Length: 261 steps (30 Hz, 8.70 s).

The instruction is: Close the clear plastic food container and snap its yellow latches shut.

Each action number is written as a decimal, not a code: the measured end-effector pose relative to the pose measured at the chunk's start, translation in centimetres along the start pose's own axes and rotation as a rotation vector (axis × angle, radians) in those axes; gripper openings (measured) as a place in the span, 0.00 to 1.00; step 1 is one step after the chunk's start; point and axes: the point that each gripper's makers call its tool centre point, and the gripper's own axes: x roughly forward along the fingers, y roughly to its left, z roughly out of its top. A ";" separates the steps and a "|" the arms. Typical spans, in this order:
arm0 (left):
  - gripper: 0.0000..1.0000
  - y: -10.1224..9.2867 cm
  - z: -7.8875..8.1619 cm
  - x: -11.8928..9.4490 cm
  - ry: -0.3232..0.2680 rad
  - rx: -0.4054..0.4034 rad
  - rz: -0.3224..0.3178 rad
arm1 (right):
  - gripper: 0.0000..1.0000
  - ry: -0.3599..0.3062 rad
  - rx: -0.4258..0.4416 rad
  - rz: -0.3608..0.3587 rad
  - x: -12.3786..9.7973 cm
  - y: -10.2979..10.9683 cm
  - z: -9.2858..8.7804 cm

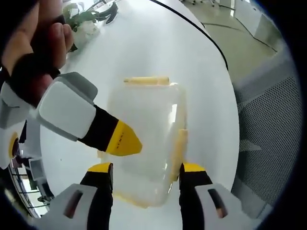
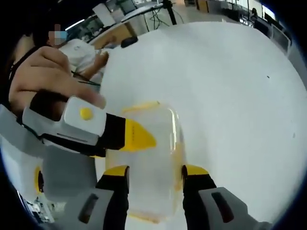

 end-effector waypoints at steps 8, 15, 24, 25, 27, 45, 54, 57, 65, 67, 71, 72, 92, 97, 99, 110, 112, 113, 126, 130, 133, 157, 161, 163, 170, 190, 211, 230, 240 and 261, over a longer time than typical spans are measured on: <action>0.67 -0.1 -0.5 0.3 -0.011 0.025 -0.001 | 0.47 -0.004 -0.013 -0.027 -0.3 0.3 -0.6; 0.75 -0.5 -0.1 0.1 -0.044 0.017 -0.033 | 0.60 -0.034 -0.005 -0.039 -0.6 0.8 -0.9; 0.89 -1.3 0.1 -0.1 -0.066 0.009 -0.083 | 0.71 -0.063 -0.020 -0.049 -0.6 1.4 -1.3; 0.90 -1.4 0.1 -0.1 -0.068 0.005 -0.089 | 0.72 -0.067 -0.026 -0.054 -0.5 1.5 -1.3; 0.89 -1.5 0.2 -0.2 -0.071 -0.003 -0.102 | 0.72 -0.068 -0.025 -0.051 -0.5 1.7 -1.4; 0.85 -1.1 -0.2 -0.5 -0.099 -0.015 -0.185 | 0.79 -0.114 -0.022 -0.090 -0.7 2.2 -1.8; 0.85 -0.5 -0.6 -0.6 -0.113 -0.011 -0.213 | 0.82 -0.143 -0.023 -0.108 -0.7 2.3 -1.7; 0.85 -0.3 -0.7 -0.5 -0.114 -0.015 -0.216 | 0.82 -0.154 -0.019 -0.110 -0.7 2.4 -1.6; 0.85 -0.3 -0.6 -0.3 -0.128 -0.003 -0.240 | 0.83 -0.144 -0.018 -0.120 -0.6 2.4 -2.3; 0.85 -0.1 -0.8 -0.2 -0.122 -0.002 -0.240 | 0.84 -0.135 -0.025 -0.126 -0.6 2.3 -2.5; 0.85 0.0 -1.1 -0.1 -0.119 0.012 -0.244 | 0.84 -0.129 -0.034 -0.148 -0.7 2.3 -2.8; 0.85 0.2 -1.1 -0.1 -0.119 0.015 -0.246 | 0.84 -0.128 -0.037 -0.153 -0.7 2.2 -2.8; 0.85 0.7 -1.9 1.3 -0.121 0.052 -0.289 | 0.85 -0.105 -0.077 -0.229 0.3 2.5 -3.5; 0.84 0.7 -2.2 1.6 -0.116 0.061 -0.294 | 0.87 -0.087 -0.095 -0.236 0.7 2.7 -3.8; 0.84 0.7 -2.4 1.8 -0.110 0.063 -0.295 | 0.86 -0.087 -0.095 -0.243 0.8 2.7 -3.8; 0.84 0.6 -2.3 2.1 -0.104 0.064 -0.297 | 0.86 -0.085 -0.099 -0.253 1.0 2.4 -3.8; 0.85 0.5 -2.3 2.1 -0.103 0.068 -0.294 | 0.86 -0.075 -0.108 -0.253 1.1 2.4 -4.0; 0.84 0.5 -2.3 2.2 -0.103 0.069 -0.291 | 0.86 -0.071 -0.113 -0.254 1.1 2.3 -4.1; 0.84 0.7 -2.1 2.7 -0.086 0.060 -0.259 | 0.82 -0.056 -0.127 -0.272 1.2 1.8 -4.5; 0.84 0.6 -2.1 2.7 -0.073 0.036 -0.254 | 0.81 -0.061 -0.145 -0.271 1.2 1.6 -4.6; 0.83 0.5 -2.2 2.6 -0.065 0.014 -0.249 | 0.81 -0.067 -0.162 -0.261 1.2 1.8 -4.5; 0.82 -0.1 -2.3 2.5 -0.056 -0.049 -0.236 | 0.80 -0.076 -0.214 -0.247 1.3 1.8 -4.5; 0.82 -0.1 -2.3 2.5 -0.060 -0.056 -0.235 | 0.81 -0.066 -0.221 -0.243 1.4 1.7 -4.5; 0.82 -0.1 -2.3 2.5 -0.061 -0.059 -0.235 | 0.81 -0.064 -0.223 -0.242 1.4 1.7 -4.4; 0.82 0.0 -2.3 2.6 -0.060 -0.060 -0.235 | 0.81 -0.067 -0.224 -0.240 1.4 1.6 -4.4; 0.82 0.2 -2.3 2.7 -0.064 -0.066 -0.232 | 0.81 -0.075 -0.224 -0.241 1.4 1.5 -4.4; 0.82 -0.1 -4.3 2.4 -0.056 -0.087 -0.229 | 0.82 -0.079 -0.240 -0.240 2.3 1.7 -2.5; 0.83 -0.2 -6.3 2.0 -0.045 -0.097 -0.228 | 0.82 -0.076 -0.247 -0.238 3.1 2.1 -0.6; 0.83 -0.3 -7.5 1.7 -0.041 -0.099 -0.228 | 0.82 -0.078 -0.249 -0.237 3.6 2.3 0.5; 0.83 -0.7 -10.3 1.2 -0.030 -0.110 -0.225 | 0.82 -0.090 -0.260 -0.232 4.8 2.9 3.1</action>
